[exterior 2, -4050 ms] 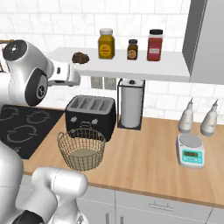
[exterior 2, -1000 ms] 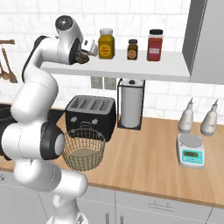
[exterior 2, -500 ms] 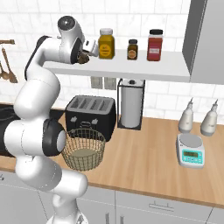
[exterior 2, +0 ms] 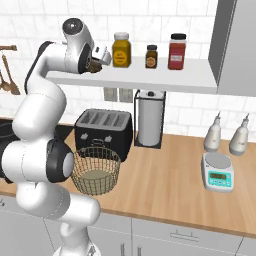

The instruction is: Open the cabinet, pick up the bread from the cabinet and place it in the basket. Then move the basket to the dining counter.

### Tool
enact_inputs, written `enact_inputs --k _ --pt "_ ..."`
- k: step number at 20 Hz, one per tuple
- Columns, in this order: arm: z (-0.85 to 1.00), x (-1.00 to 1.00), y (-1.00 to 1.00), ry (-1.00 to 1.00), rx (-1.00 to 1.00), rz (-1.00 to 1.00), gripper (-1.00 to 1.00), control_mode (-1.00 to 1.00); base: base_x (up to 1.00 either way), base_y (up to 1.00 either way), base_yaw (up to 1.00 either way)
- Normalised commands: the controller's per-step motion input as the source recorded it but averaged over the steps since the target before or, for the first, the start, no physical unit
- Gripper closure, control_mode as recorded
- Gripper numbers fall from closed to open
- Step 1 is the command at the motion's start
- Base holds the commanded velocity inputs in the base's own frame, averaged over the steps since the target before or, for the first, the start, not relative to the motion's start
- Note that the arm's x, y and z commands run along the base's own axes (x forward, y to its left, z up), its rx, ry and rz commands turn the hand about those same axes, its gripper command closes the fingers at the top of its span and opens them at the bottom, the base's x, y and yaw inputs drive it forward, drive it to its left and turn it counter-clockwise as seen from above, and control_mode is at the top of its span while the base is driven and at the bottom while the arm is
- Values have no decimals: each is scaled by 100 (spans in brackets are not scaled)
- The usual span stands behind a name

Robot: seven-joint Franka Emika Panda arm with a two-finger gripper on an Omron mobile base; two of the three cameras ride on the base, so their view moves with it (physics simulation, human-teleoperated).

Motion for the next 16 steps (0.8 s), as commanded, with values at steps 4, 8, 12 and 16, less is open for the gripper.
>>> enact_inputs --k 4,8,12,16 --pt "0 -1 9 0 0 0 -100 -100 0 0 0" --pt "0 18 1 0 0 0 -100 -100 0 0 0" --pt "0 -9 0 0 0 0 -100 -100 0 0 0" --pt "0 -24 2 0 0 0 -100 -100 0 0 0"
